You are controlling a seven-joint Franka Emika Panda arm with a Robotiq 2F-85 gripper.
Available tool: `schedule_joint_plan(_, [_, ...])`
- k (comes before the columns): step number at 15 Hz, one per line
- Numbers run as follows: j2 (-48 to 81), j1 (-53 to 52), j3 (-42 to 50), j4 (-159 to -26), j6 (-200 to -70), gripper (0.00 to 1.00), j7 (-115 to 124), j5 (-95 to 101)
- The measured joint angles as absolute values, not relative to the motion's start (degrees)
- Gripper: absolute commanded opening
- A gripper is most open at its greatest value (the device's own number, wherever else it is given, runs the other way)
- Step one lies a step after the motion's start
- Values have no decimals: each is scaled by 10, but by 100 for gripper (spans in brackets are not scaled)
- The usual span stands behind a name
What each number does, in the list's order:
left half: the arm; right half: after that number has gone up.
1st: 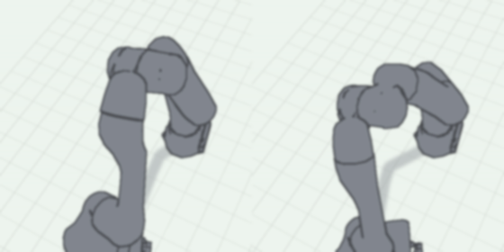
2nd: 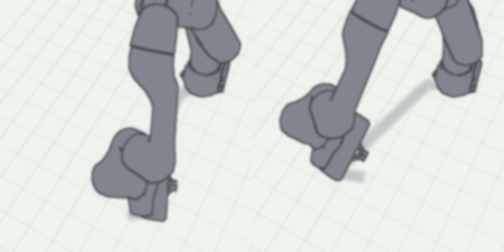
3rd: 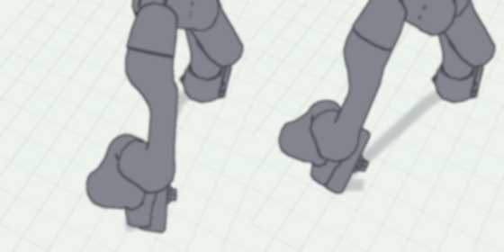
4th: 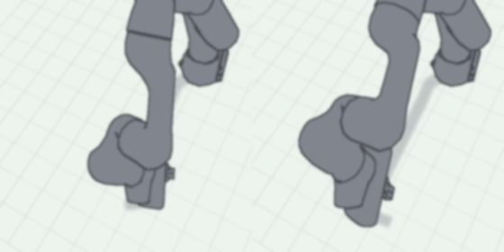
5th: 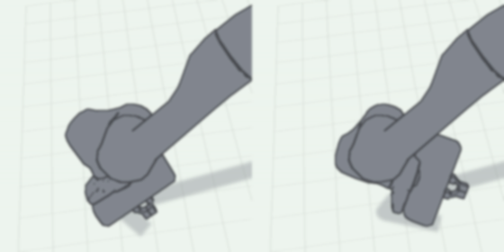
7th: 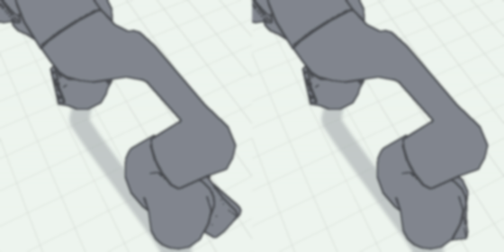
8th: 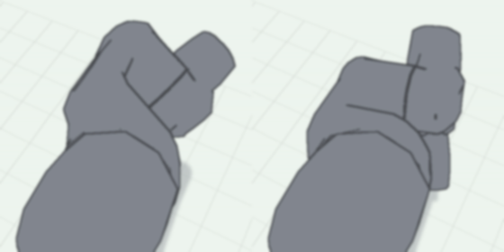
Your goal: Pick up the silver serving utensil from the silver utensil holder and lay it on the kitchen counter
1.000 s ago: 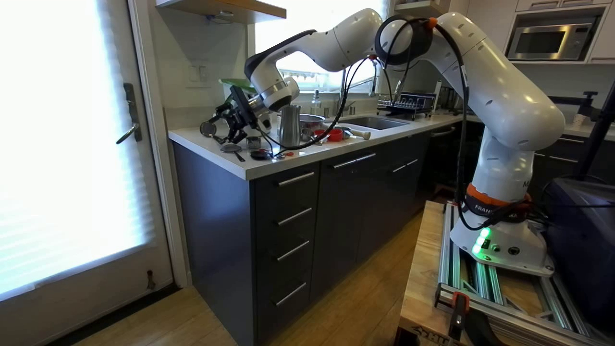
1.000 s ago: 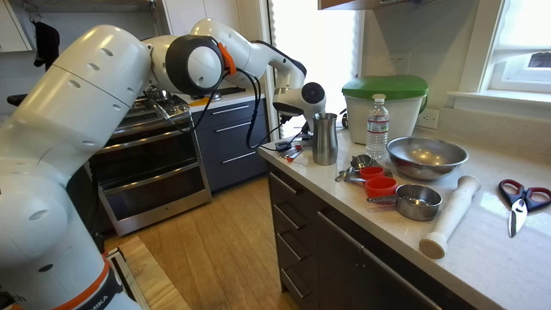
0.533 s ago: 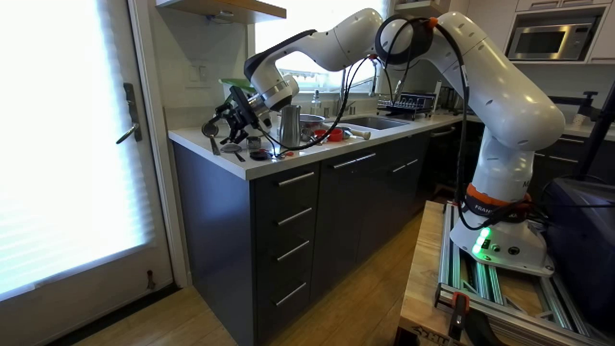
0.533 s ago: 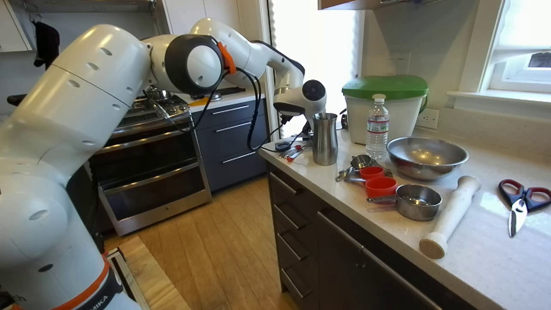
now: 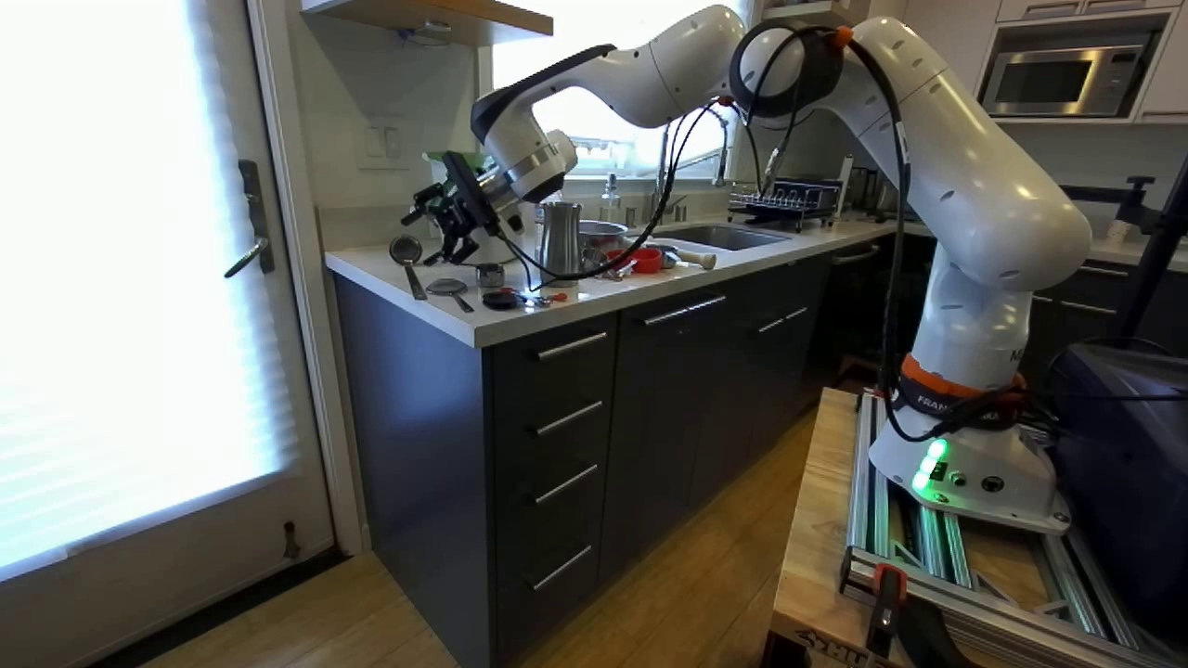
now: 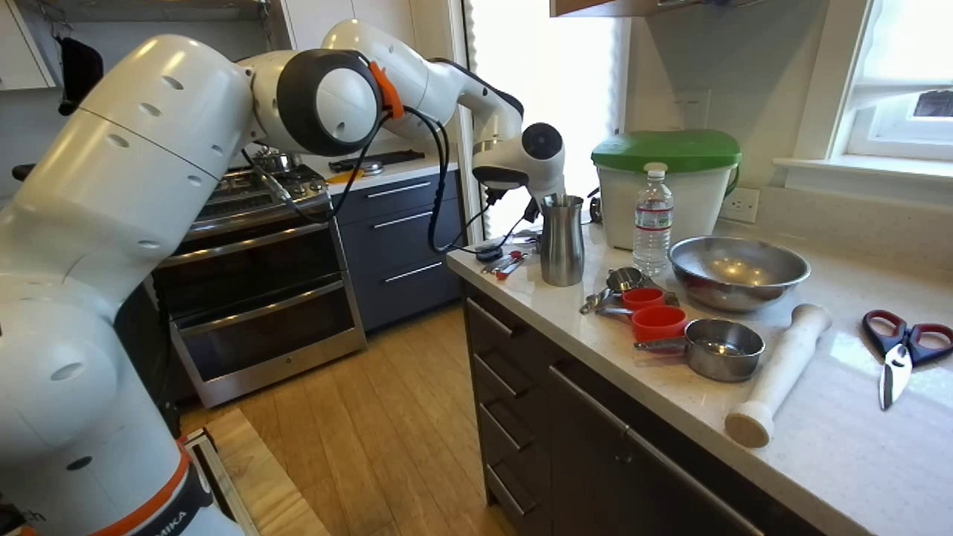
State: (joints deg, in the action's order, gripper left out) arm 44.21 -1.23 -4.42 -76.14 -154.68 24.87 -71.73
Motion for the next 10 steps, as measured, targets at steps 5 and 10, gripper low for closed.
schedule_joint_plan(5, [413, -13, -58, -754, -1526, 100, 310, -732])
schedule_joint_plan(10, [368, -12, -62, -766, -1462, 100, 436, -749])
